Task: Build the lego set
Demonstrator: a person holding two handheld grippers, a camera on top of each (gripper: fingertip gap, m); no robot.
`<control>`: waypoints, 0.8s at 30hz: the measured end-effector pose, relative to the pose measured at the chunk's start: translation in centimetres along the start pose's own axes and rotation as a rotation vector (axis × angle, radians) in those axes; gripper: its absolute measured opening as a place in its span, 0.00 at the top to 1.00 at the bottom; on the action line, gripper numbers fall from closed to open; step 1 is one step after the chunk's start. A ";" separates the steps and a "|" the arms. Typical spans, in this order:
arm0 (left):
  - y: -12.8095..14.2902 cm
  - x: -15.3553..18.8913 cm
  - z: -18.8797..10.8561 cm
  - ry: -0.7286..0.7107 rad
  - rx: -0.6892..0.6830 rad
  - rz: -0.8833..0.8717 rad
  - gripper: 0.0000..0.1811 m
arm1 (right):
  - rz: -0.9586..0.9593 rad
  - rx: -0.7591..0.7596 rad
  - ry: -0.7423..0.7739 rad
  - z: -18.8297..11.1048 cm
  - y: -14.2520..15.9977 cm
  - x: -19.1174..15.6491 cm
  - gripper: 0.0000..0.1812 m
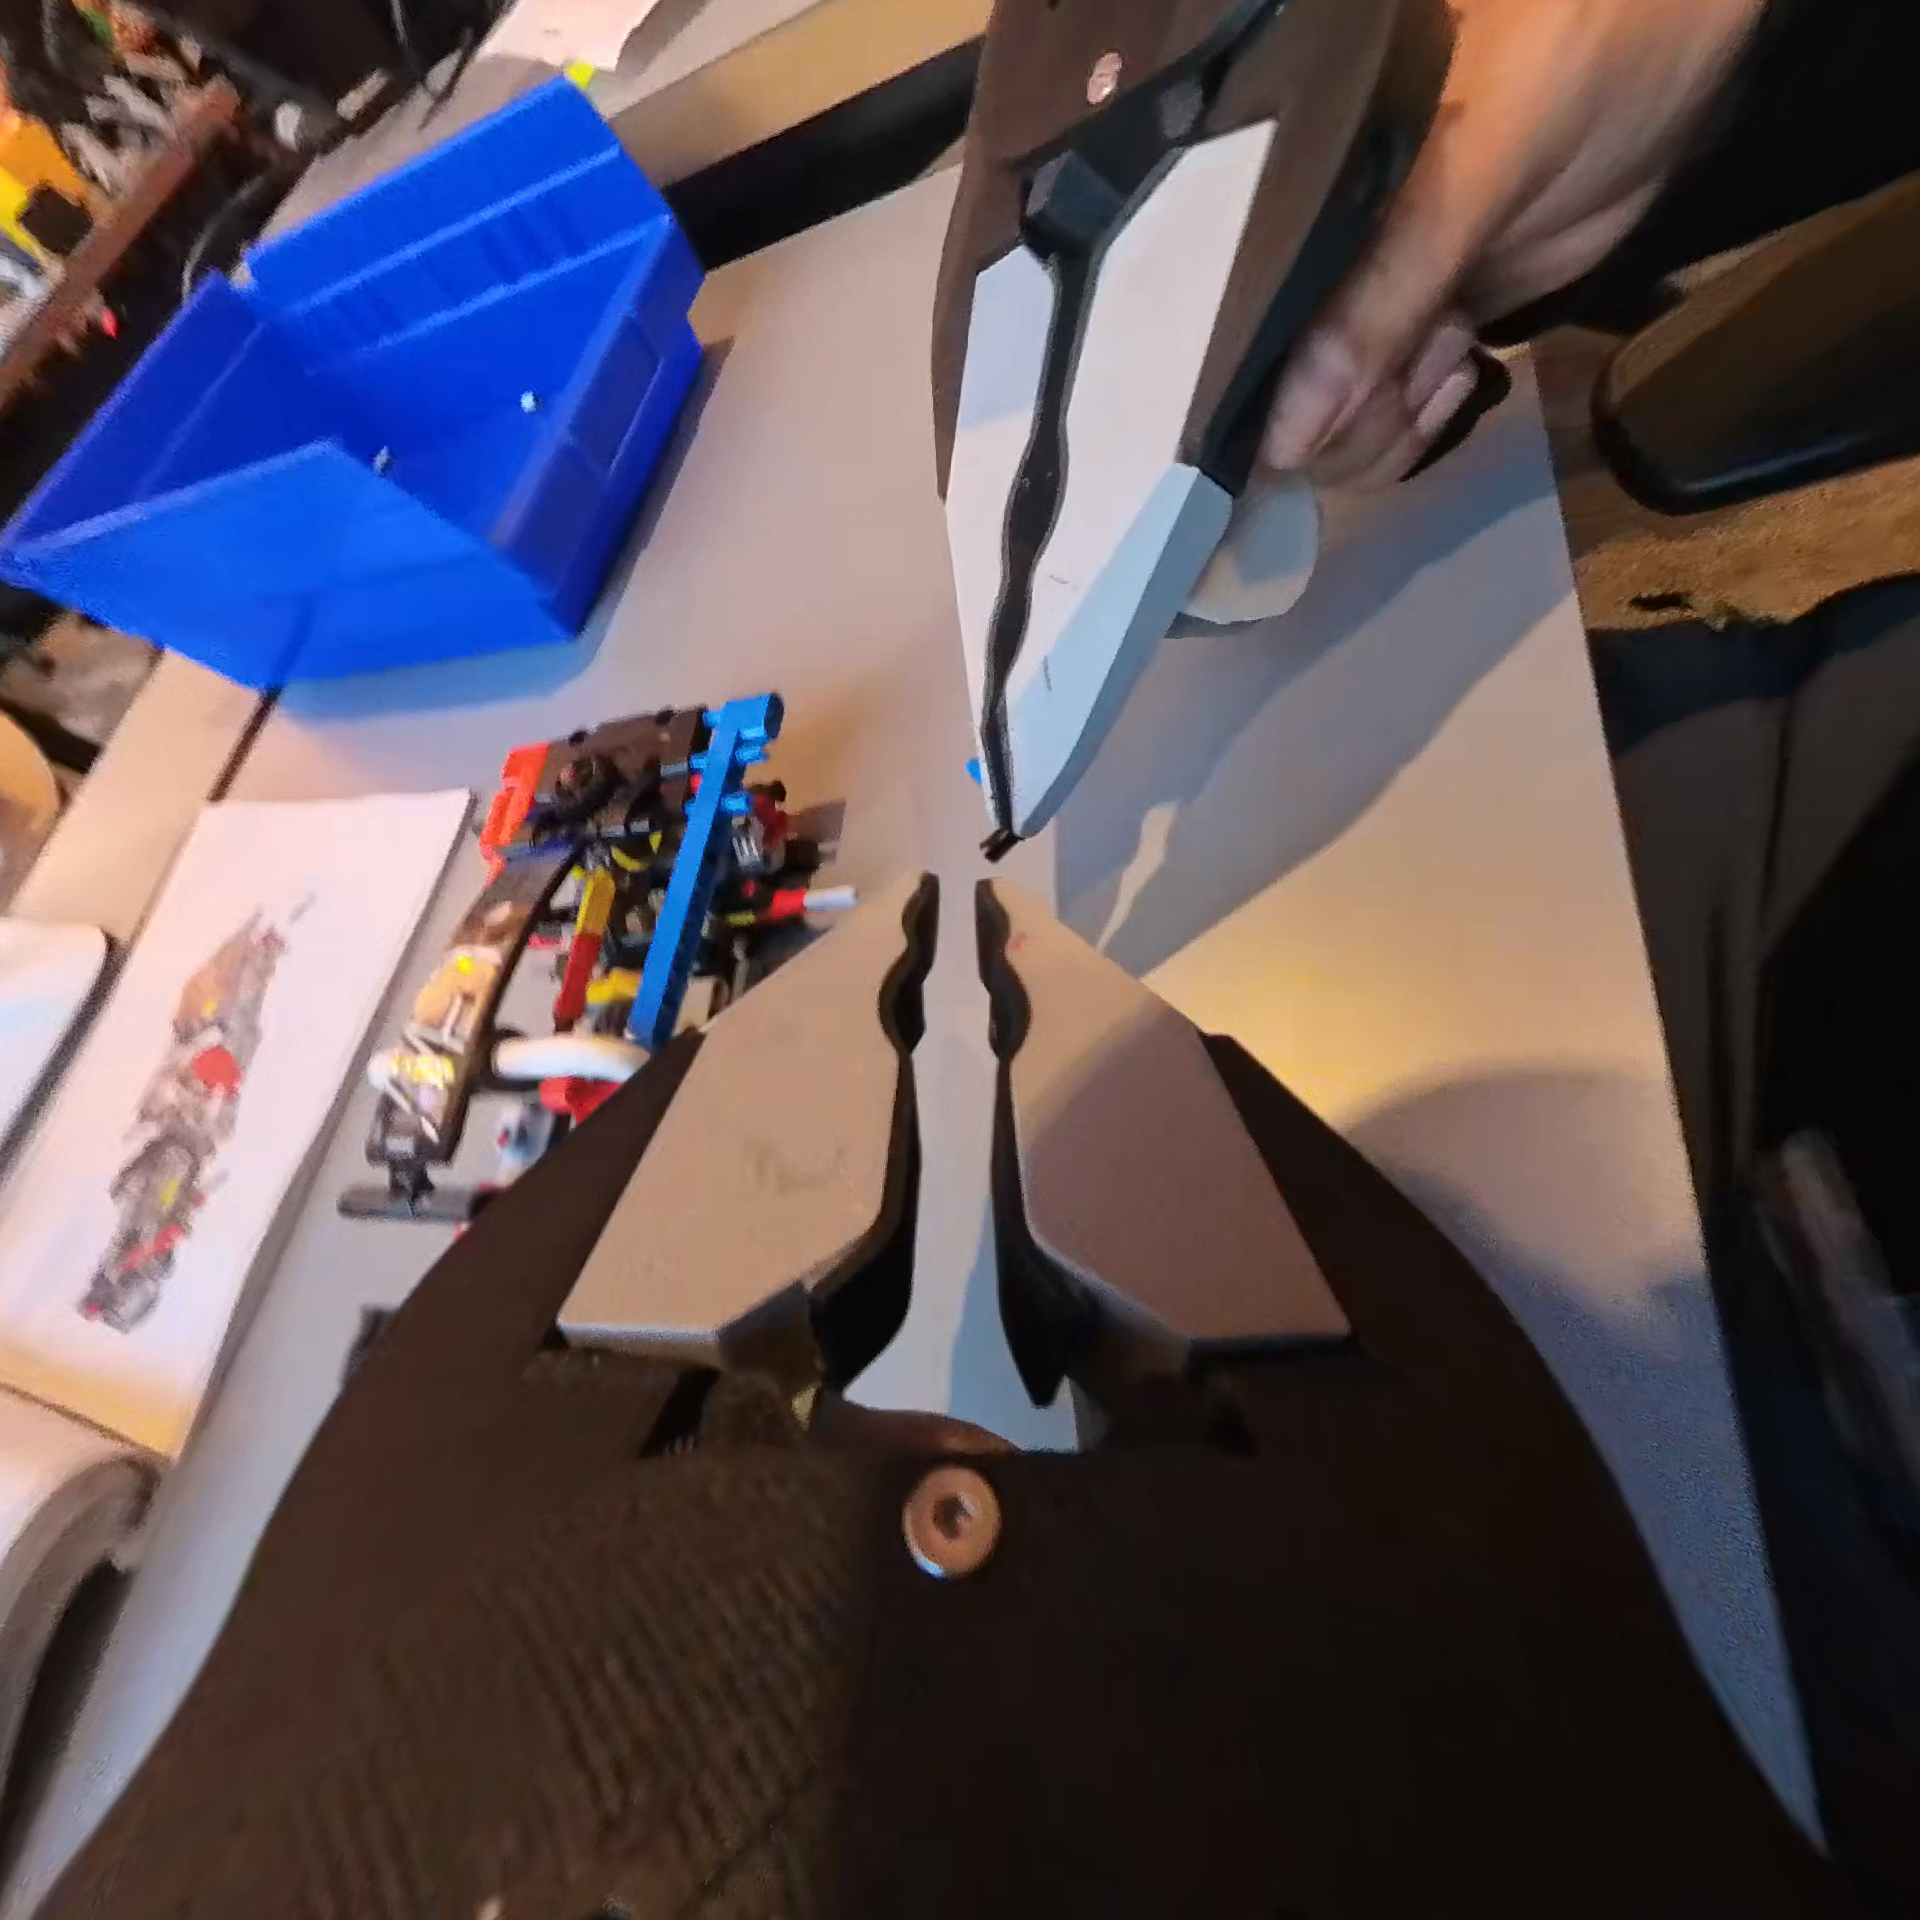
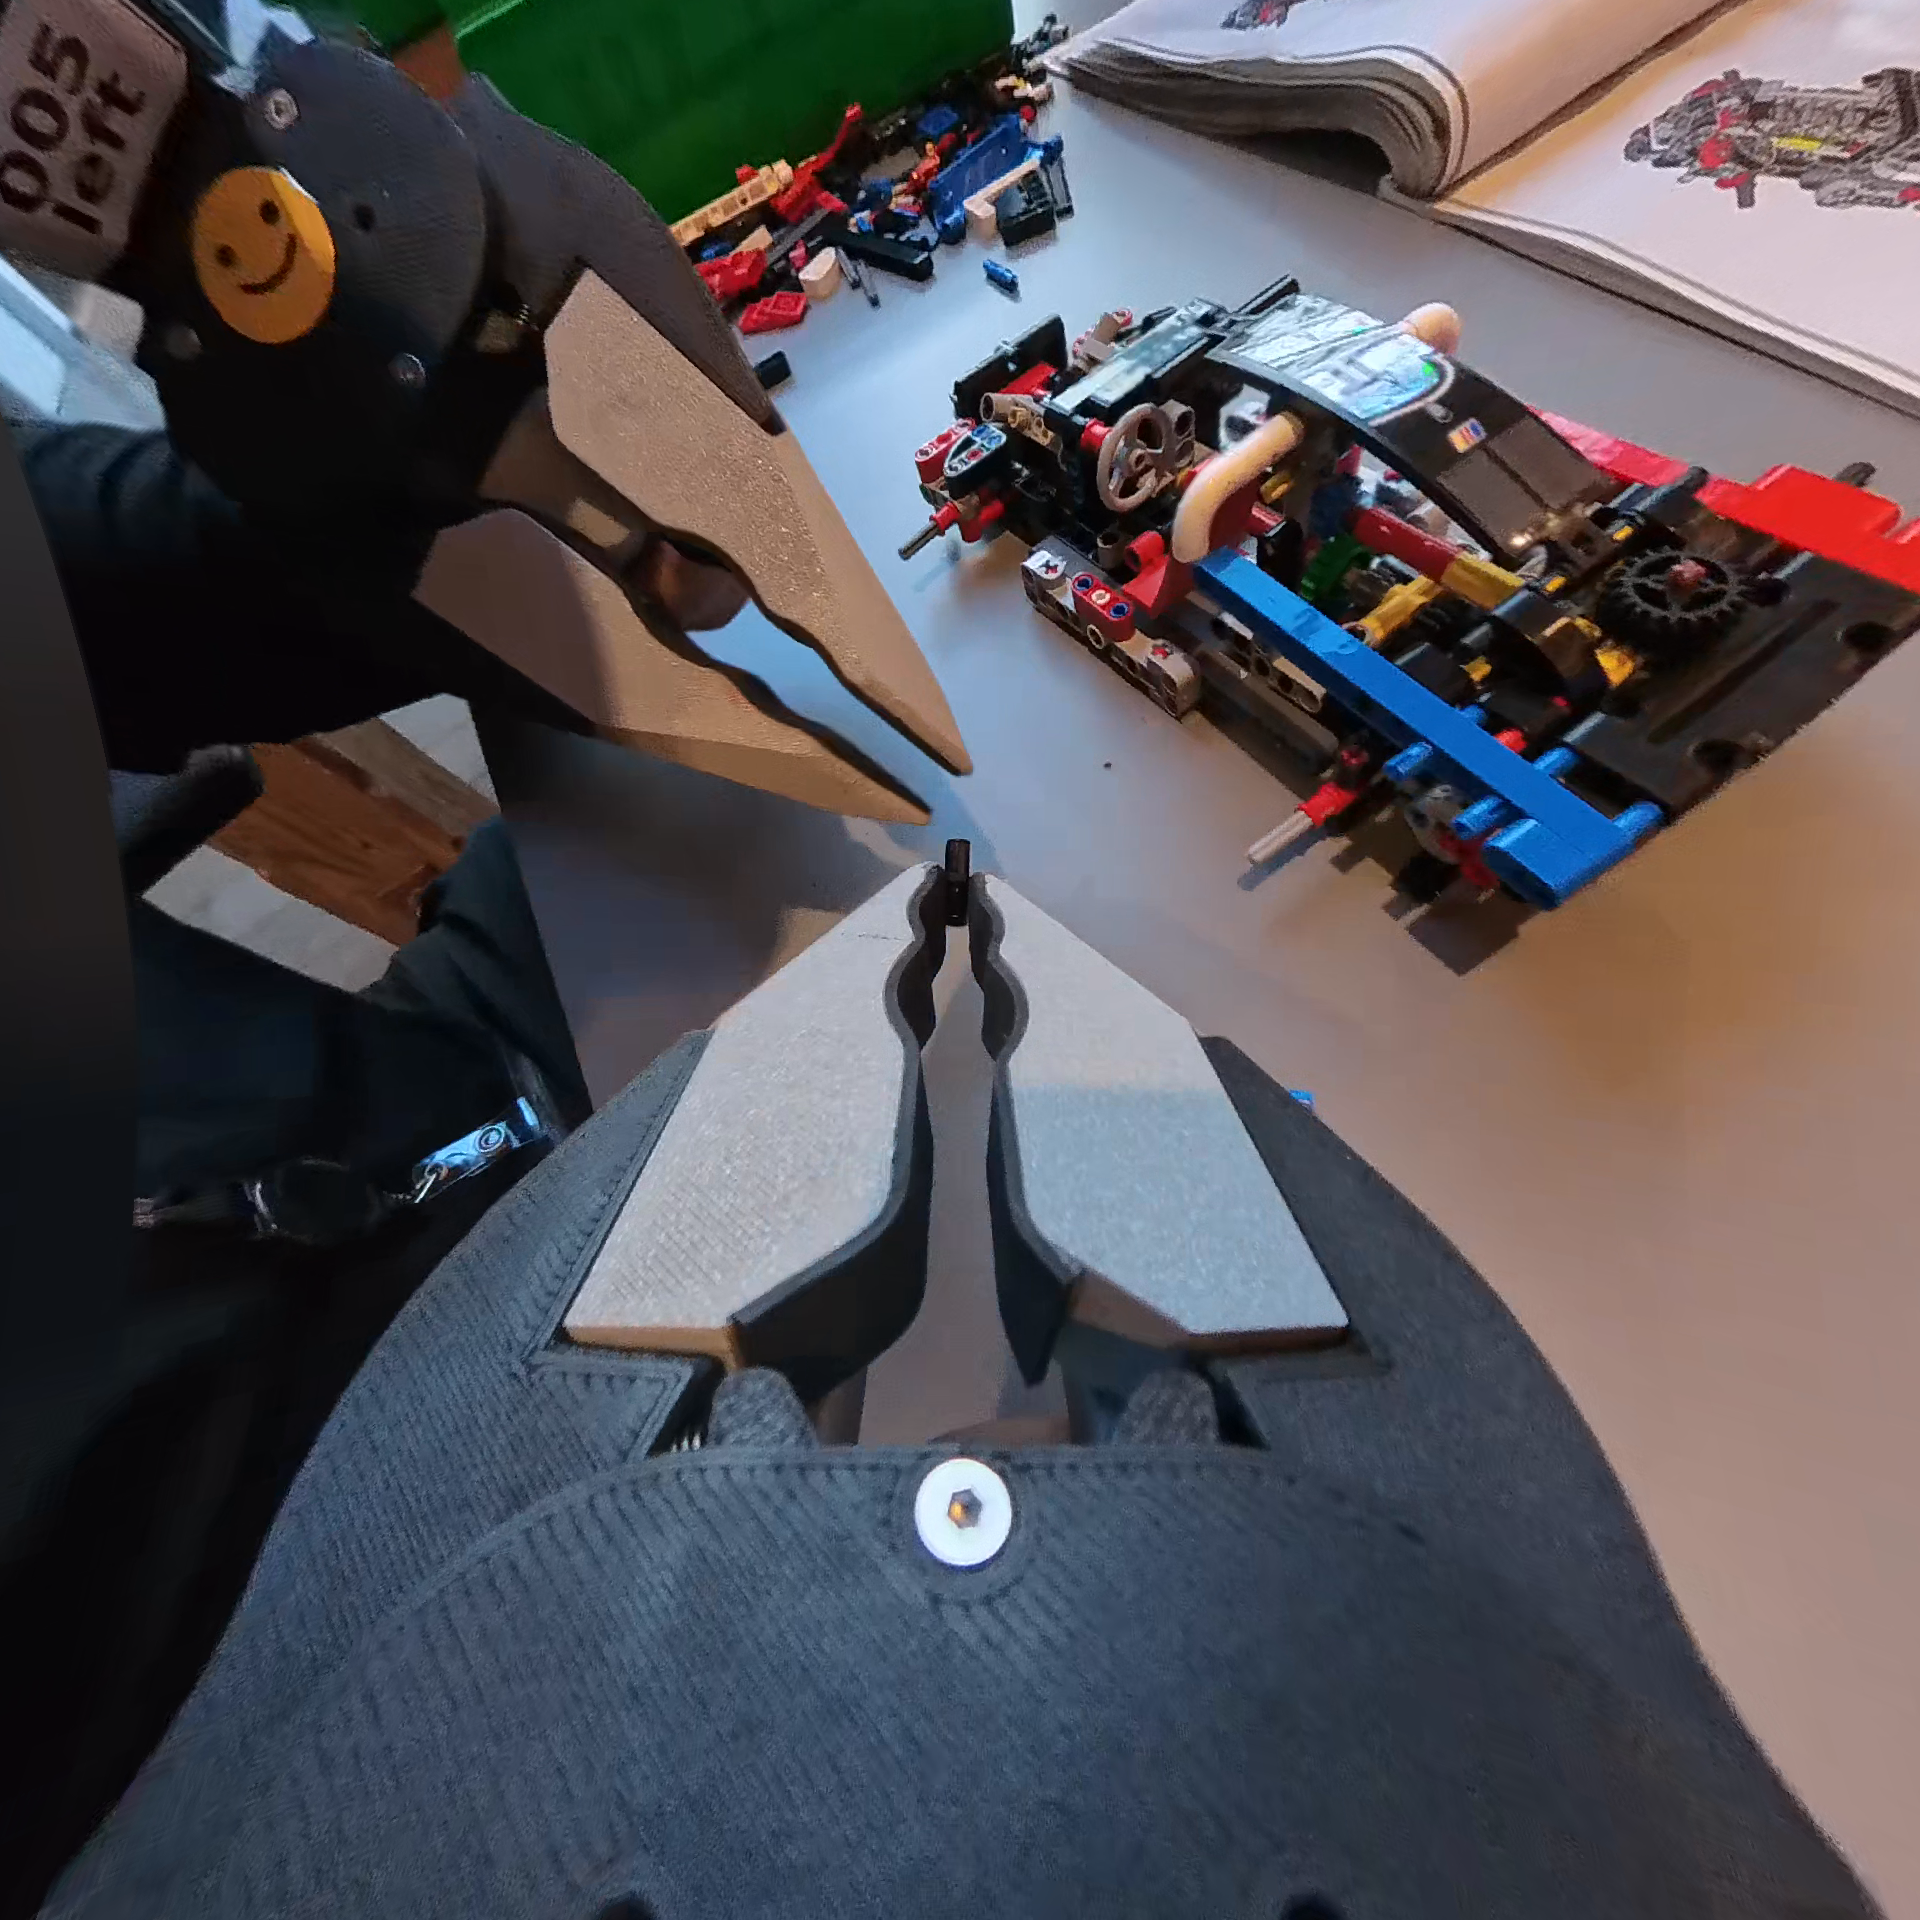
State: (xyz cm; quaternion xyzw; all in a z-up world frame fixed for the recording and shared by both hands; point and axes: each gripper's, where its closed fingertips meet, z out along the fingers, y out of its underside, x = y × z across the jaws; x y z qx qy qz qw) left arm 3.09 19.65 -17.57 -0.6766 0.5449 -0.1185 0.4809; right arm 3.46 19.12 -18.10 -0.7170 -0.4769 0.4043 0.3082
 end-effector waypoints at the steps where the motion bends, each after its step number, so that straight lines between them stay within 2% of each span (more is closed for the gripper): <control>1: -0.3 0.2 0.4 0.013 0.003 0.040 0.98 | 0.006 0.001 -0.006 -0.3 0.1 0.1 1.00; 8: -1.0 1.3 2.0 0.061 -0.009 0.204 0.92 | 0.084 0.023 -0.057 -1.6 0.7 0.7 1.00; 11: -1.5 1.4 2.6 0.049 -0.003 0.249 0.92 | 0.103 0.022 -0.071 -1.8 1.1 0.7 1.00; 14: -1.6 1.8 3.1 0.049 0.001 0.311 0.97 | 0.115 0.008 -0.080 -1.8 1.4 0.9 1.00; 24: -1.1 1.9 3.4 -0.025 0.002 0.391 0.98 | 0.139 -0.012 -0.095 -1.6 1.8 1.1 1.00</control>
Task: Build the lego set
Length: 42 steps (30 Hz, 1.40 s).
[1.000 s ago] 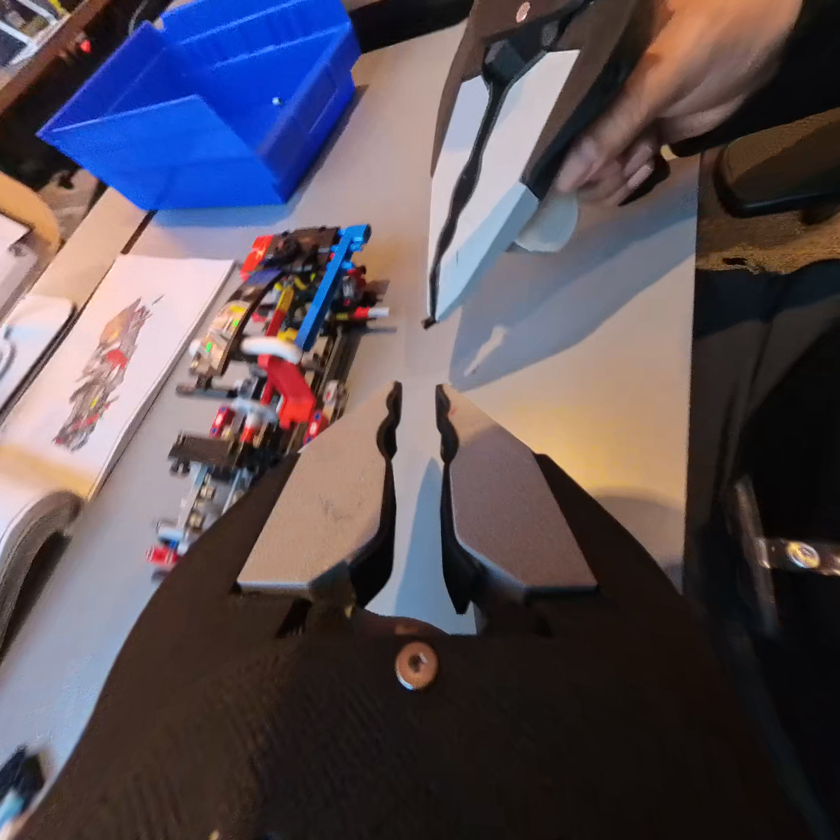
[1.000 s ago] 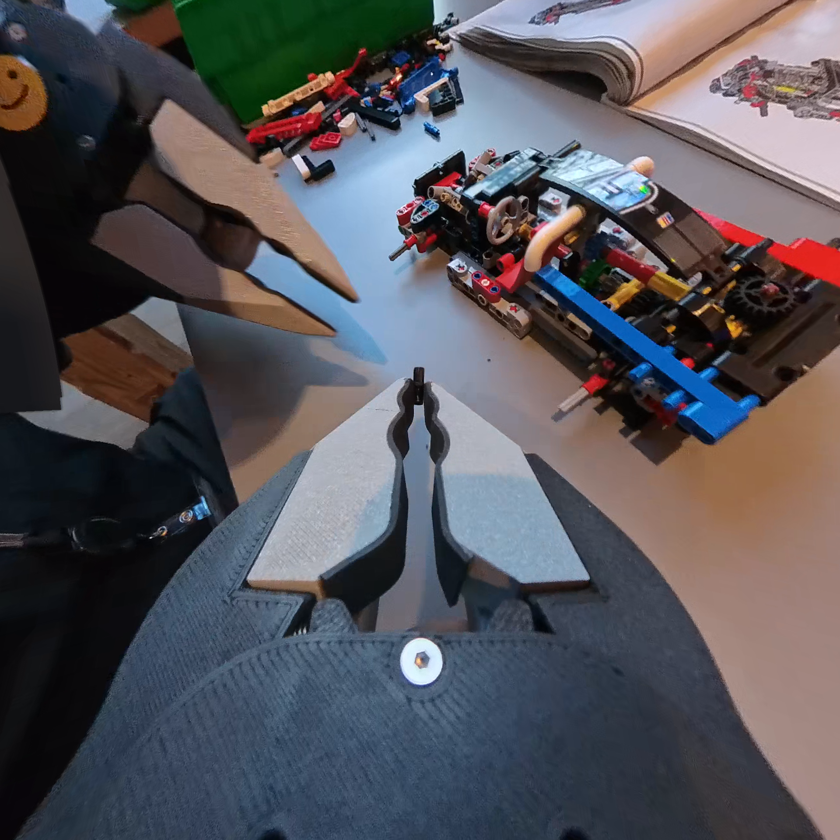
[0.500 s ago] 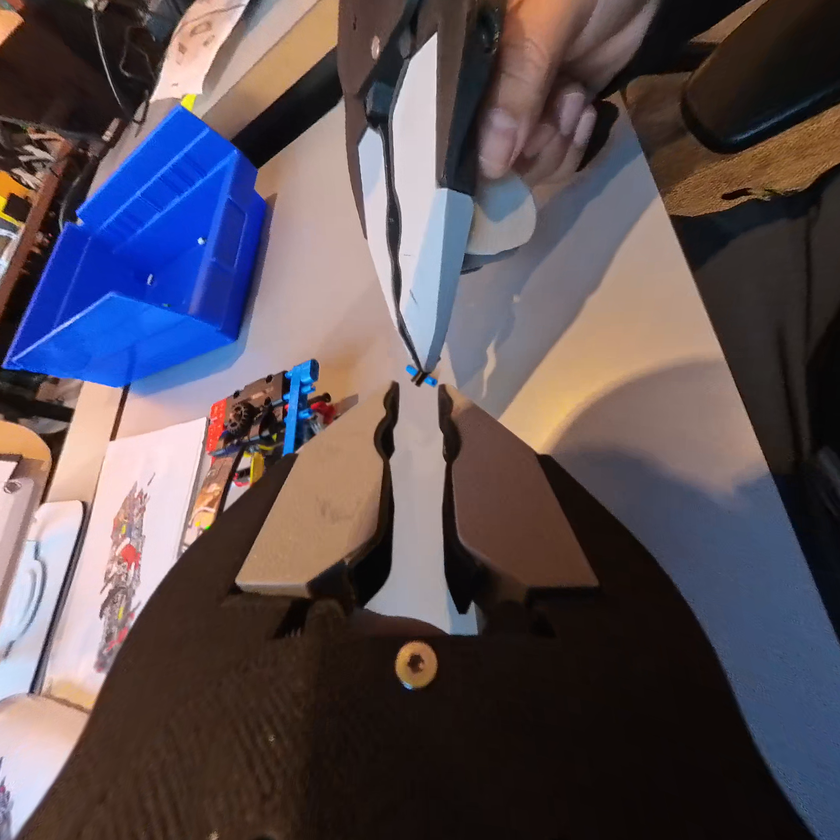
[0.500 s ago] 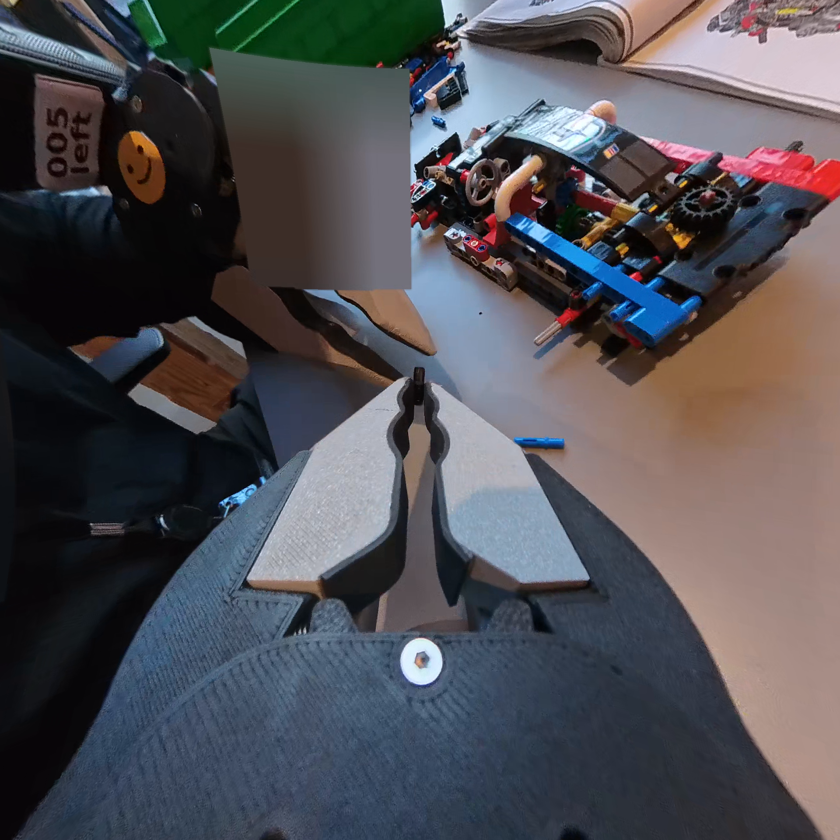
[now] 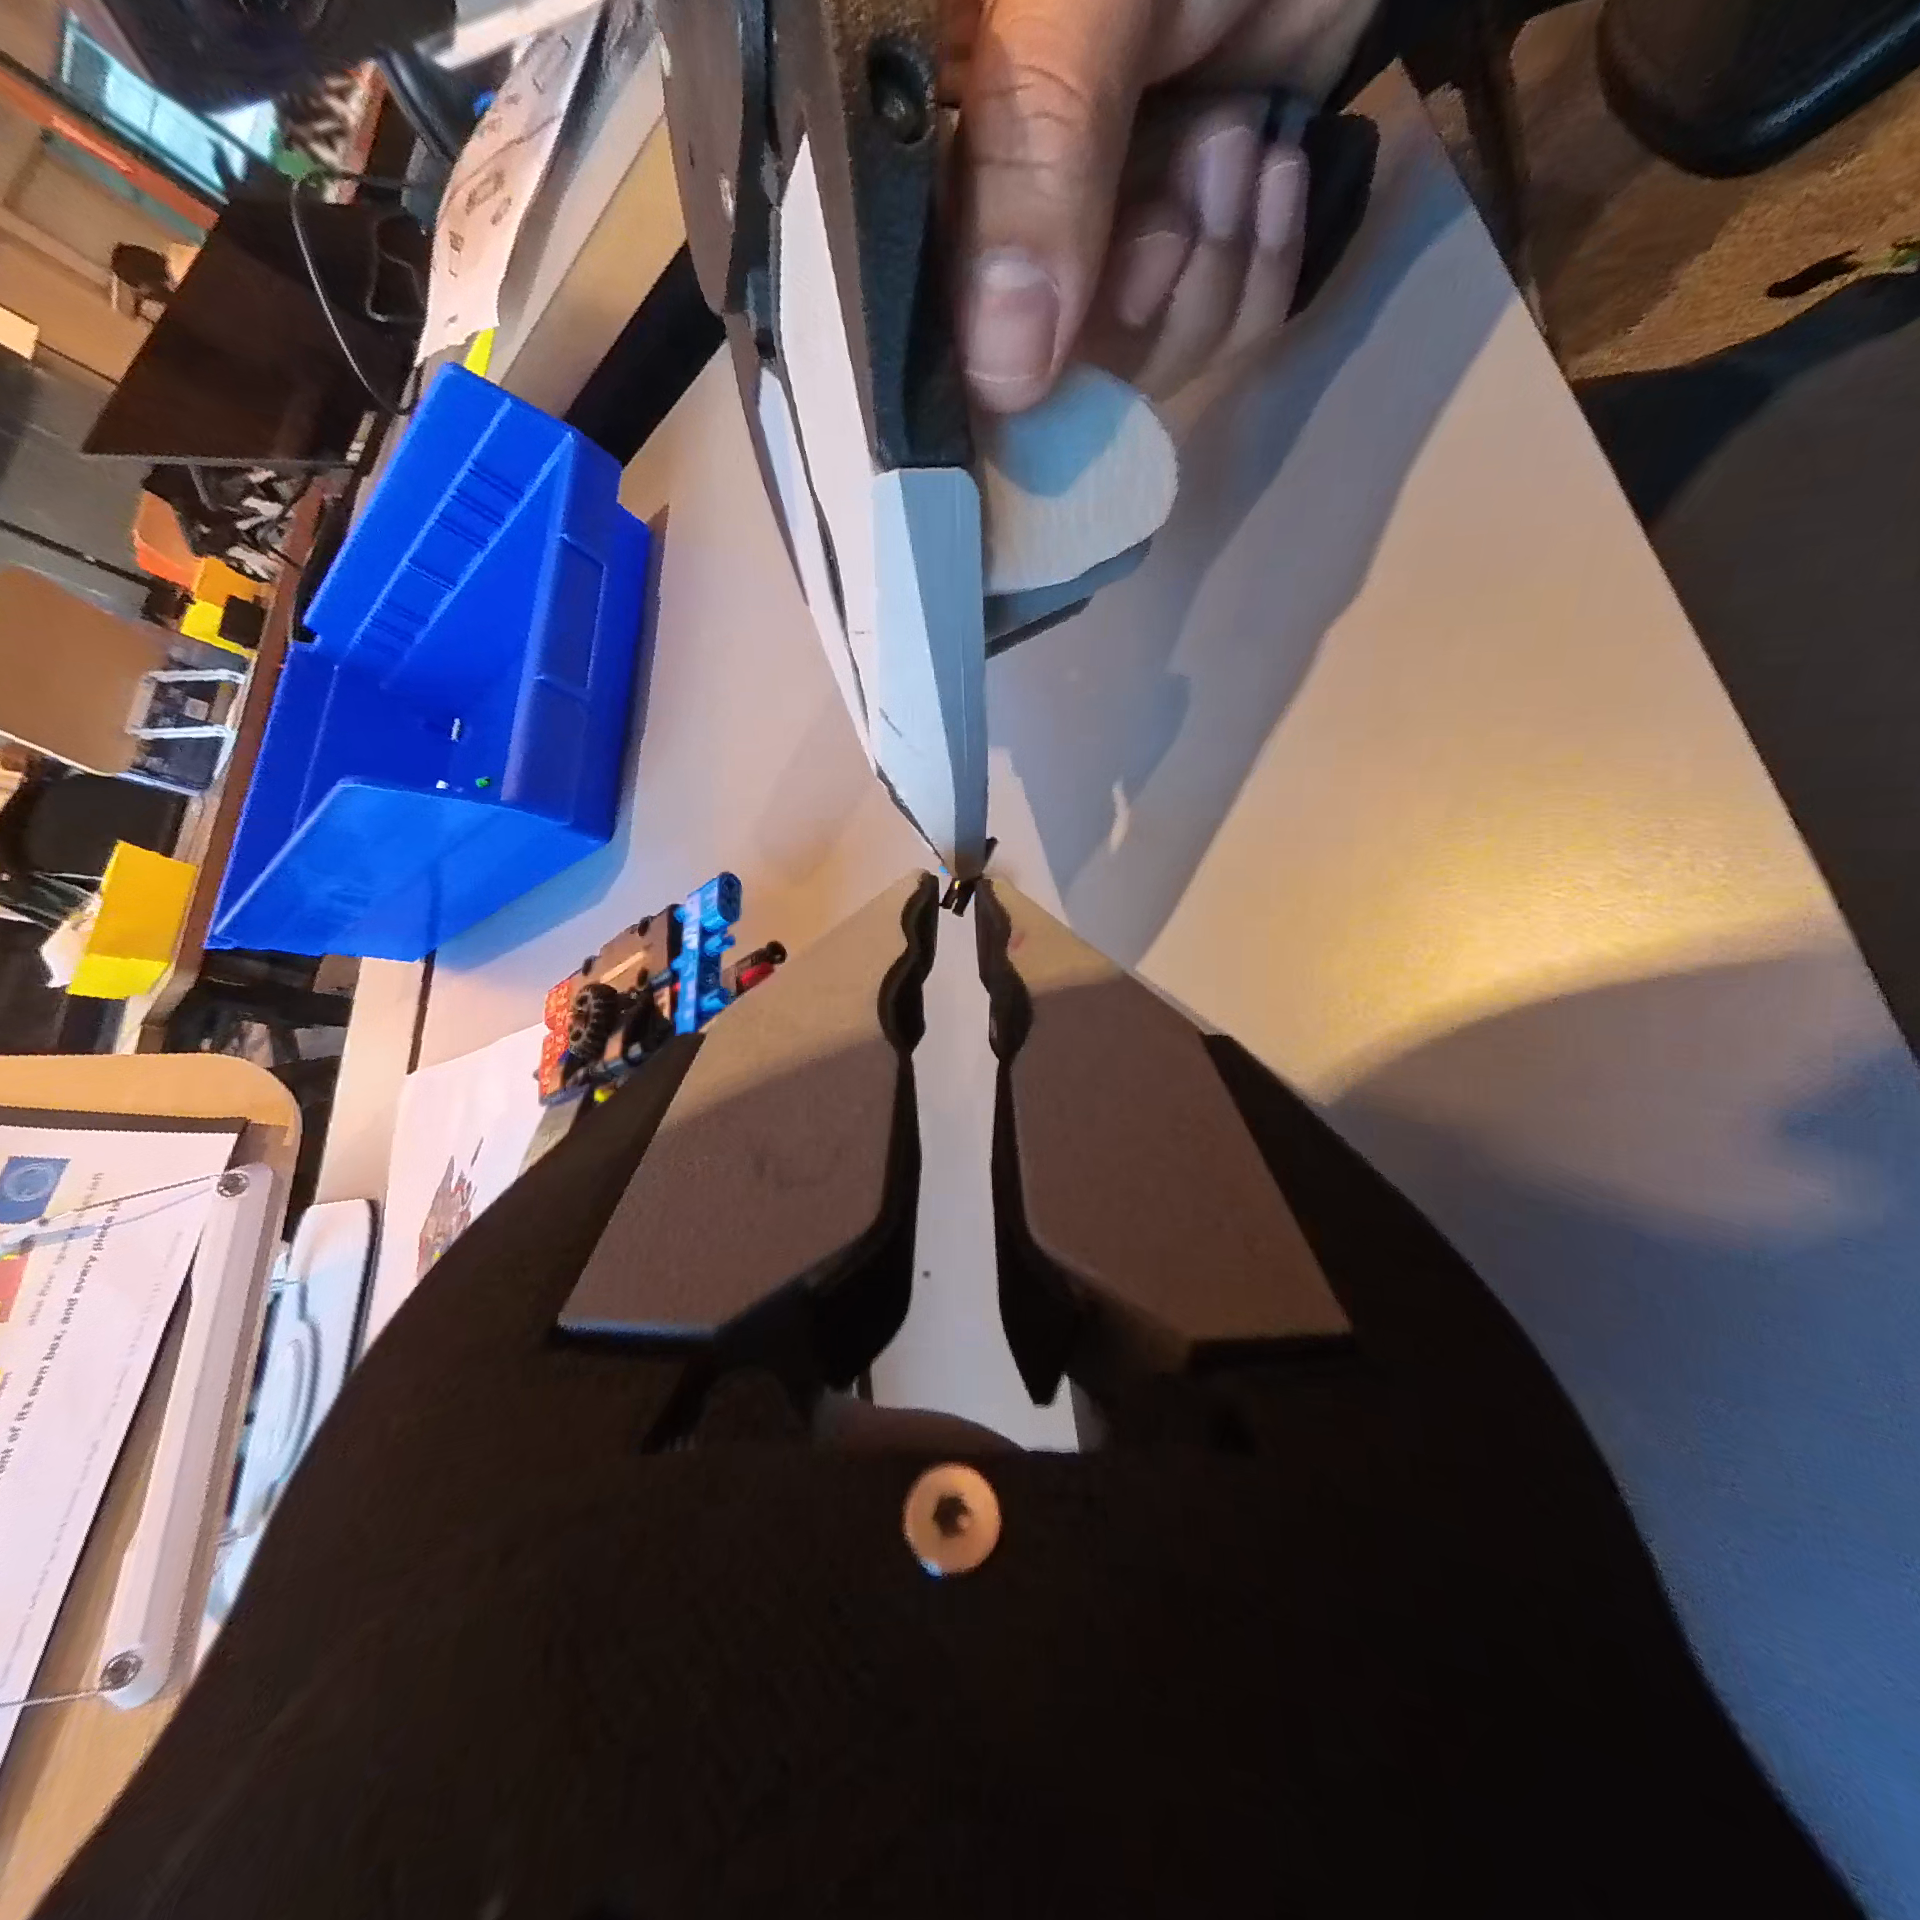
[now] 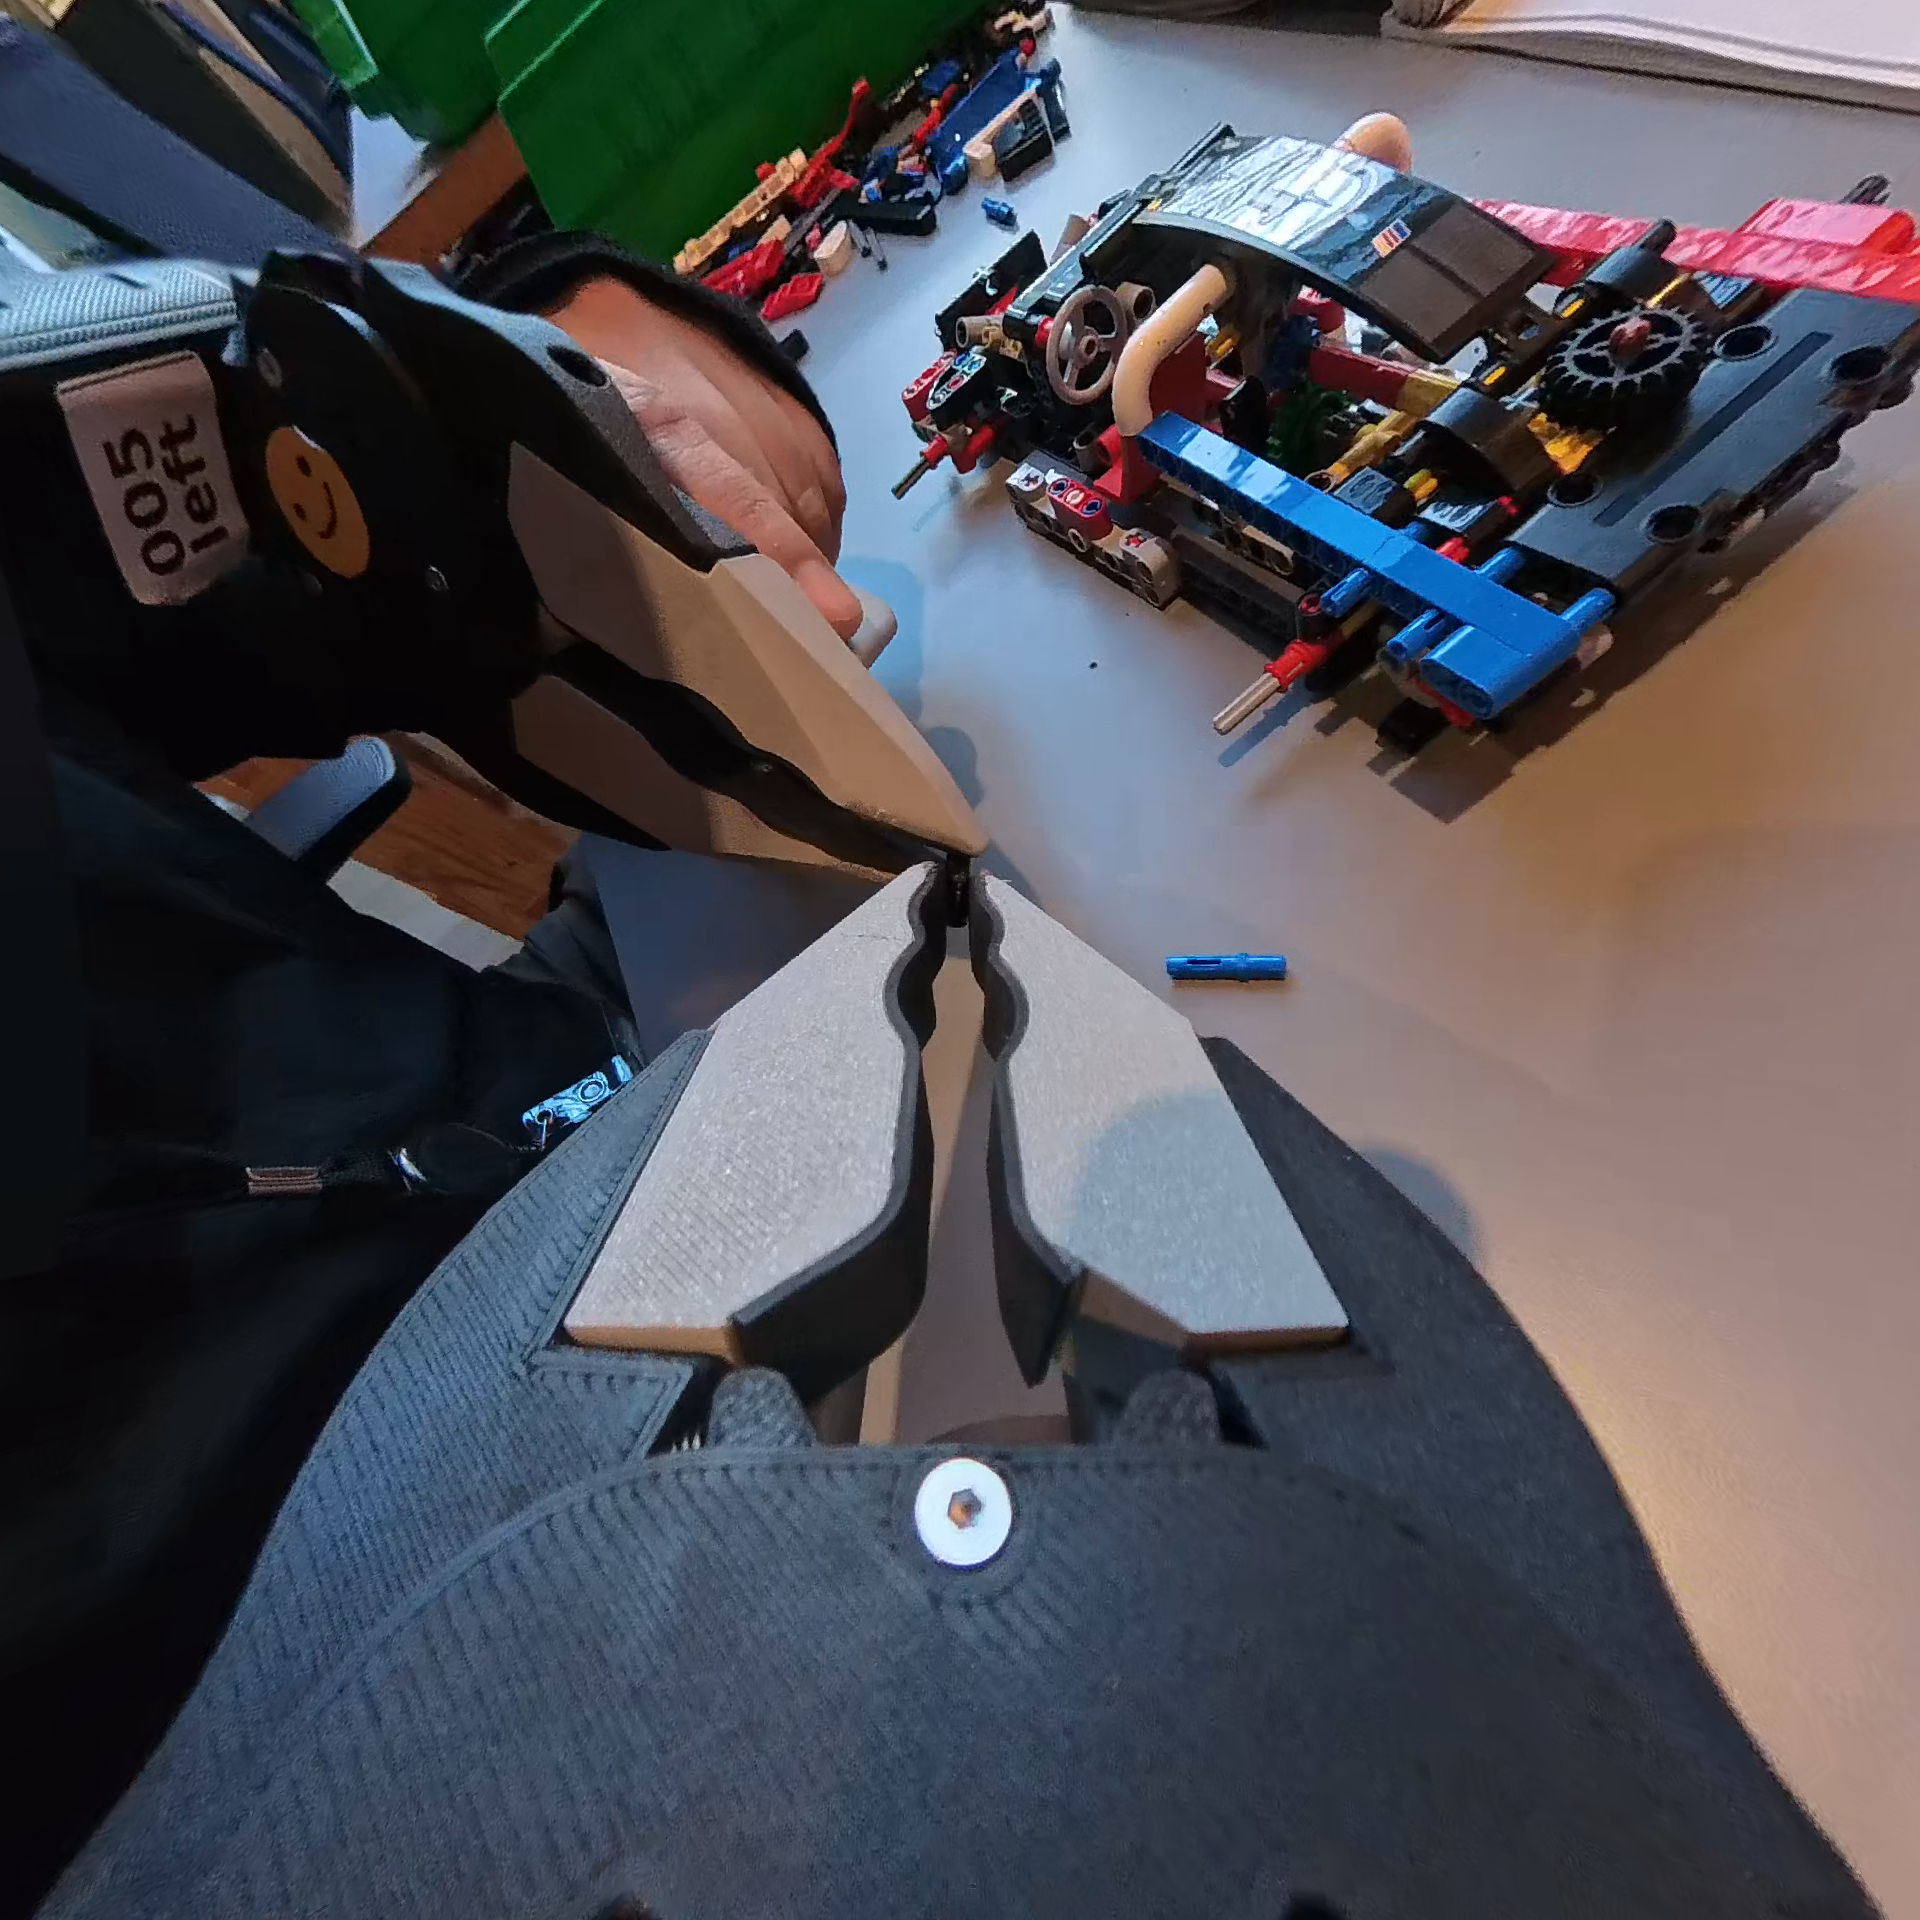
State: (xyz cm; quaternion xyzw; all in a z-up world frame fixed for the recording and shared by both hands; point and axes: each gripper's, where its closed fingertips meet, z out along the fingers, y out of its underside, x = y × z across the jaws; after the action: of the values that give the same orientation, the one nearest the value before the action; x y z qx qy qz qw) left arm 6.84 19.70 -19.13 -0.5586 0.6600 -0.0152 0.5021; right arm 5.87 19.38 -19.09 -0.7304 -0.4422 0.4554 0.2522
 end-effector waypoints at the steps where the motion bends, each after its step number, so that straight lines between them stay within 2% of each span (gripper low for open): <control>1: 0.1 0.1 0.0 -0.002 -0.005 0.003 0.98 | 0.005 -0.001 -0.004 0.2 0.1 0.0 1.00; 8: 0.9 0.2 -0.5 -0.047 -0.029 0.069 0.98 | 0.004 -0.015 -0.030 1.0 -0.1 -0.8 1.00; 17: 1.7 0.4 -0.8 -0.093 -0.048 0.044 0.98 | -0.013 -0.037 0.007 1.8 -0.2 -0.7 1.00; 42: 2.8 0.5 -0.9 -0.104 -0.053 0.017 0.99 | -0.035 -0.066 0.022 2.7 -0.3 -0.3 1.00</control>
State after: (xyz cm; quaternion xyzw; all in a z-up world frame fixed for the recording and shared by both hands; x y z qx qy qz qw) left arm 4.26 19.94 -20.65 -0.5661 0.6379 0.0355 0.5208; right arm 3.32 19.16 -19.96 -0.7355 -0.4669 0.4280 0.2406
